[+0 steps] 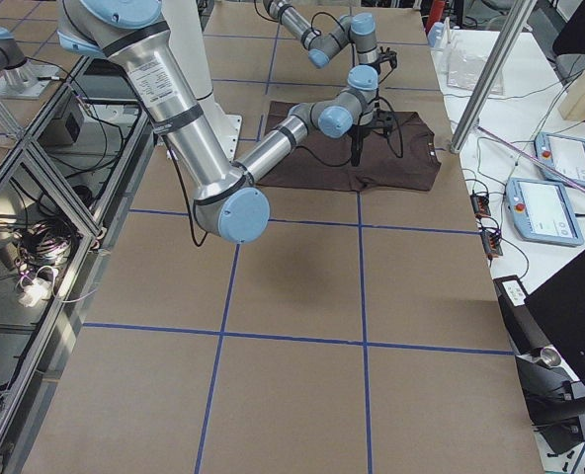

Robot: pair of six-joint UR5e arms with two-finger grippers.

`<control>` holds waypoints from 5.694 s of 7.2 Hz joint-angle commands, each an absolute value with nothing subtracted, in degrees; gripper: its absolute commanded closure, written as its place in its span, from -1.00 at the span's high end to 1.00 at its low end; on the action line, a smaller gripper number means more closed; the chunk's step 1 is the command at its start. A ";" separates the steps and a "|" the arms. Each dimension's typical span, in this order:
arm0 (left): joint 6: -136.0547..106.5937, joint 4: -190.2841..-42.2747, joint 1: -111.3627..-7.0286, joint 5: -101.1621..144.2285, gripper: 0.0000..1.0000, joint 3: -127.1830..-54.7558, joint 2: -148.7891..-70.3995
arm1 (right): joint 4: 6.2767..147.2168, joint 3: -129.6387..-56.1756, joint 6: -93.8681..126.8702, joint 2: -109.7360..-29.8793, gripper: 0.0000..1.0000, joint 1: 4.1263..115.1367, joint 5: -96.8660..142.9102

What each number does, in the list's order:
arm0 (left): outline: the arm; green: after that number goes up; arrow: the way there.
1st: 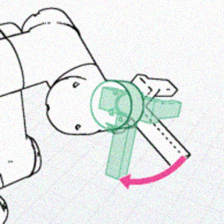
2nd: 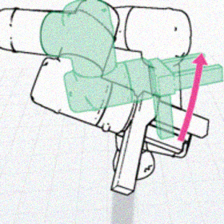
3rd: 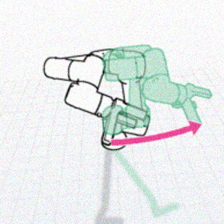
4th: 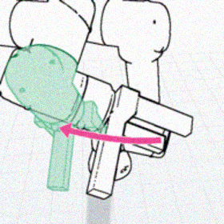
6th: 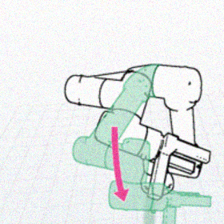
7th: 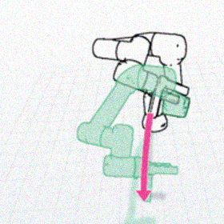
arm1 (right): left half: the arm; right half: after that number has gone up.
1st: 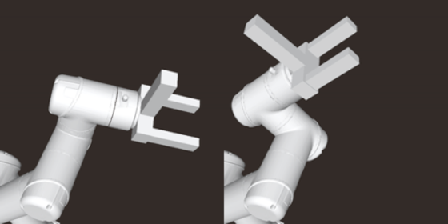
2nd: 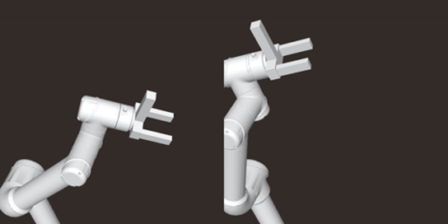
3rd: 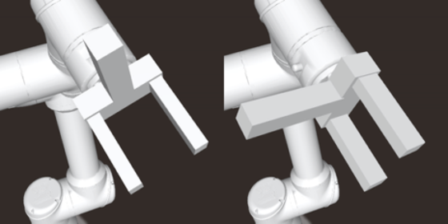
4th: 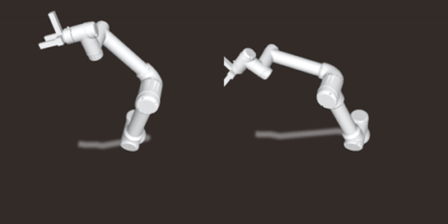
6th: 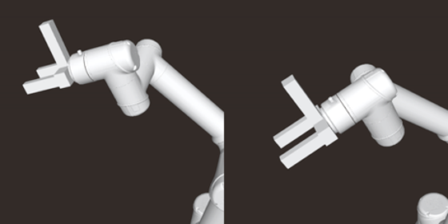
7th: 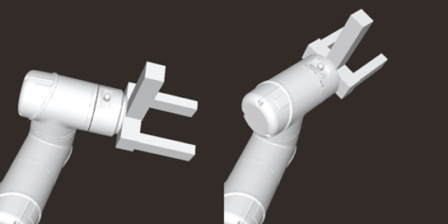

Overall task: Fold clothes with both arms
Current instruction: 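Fold the sleeve nearest the left gripper inward over the shirt body, then move the right gripper to the hem corner nearest the robot while the left gripper withdraws, then lower both grippers to the hem corners nearest the robot and grasp them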

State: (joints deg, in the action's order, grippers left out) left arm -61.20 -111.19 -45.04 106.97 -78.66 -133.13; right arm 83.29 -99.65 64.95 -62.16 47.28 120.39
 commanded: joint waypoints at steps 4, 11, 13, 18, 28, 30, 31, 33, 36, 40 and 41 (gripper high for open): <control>-58.36 -105.12 -45.70 107.31 1.00 -103.70 -114.53 | 76.04 -117.33 89.70 -80.93 1.00 17.21 94.27; -58.53 -105.12 -45.70 107.32 1.00 -103.80 -113.73 | 75.76 -117.42 94.48 -83.68 0.81 10.02 89.65; -58.62 -105.12 -45.70 107.31 1.00 -103.80 -113.73 | 76.20 -117.07 94.48 -83.67 0.81 10.02 90.17; -59.06 -105.12 -45.70 107.31 1.00 -103.89 -113.73 | 76.55 -116.46 94.22 -84.02 0.69 10.11 90.18; -59.15 -104.85 -45.70 107.31 1.00 -104.06 -113.82 | 76.38 -117.77 93.87 -84.20 -1.00 11.16 92.11; -63.42 -102.24 -45.01 108.36 1.00 -108.07 -111.64 | 76.29 -119.70 93.87 -84.37 -1.00 12.73 93.07; -74.77 -102.22 -41.43 110.72 0.98 -113.67 -107.88 | 76.03 -119.71 93.78 -84.29 -1.00 13.01 93.34; -98.60 -101.87 -29.95 107.52 0.94 -120.57 -104.68 | 75.67 -119.88 93.78 -83.85 -1.00 13.53 93.25; -106.87 -93.08 -15.30 93.26 0.81 -120.23 -104.94 | 75.76 -120.15 93.69 -83.67 -1.00 14.15 93.16; -110.39 -92.72 -10.99 92.99 0.81 -116.21 -103.27 | 75.76 -121.82 93.60 -83.67 -1.00 15.47 94.39; -110.39 -92.81 -10.20 93.08 0.80 -115.76 -103.36 | 75.76 -121.82 93.69 -83.67 -1.00 15.56 94.39</control>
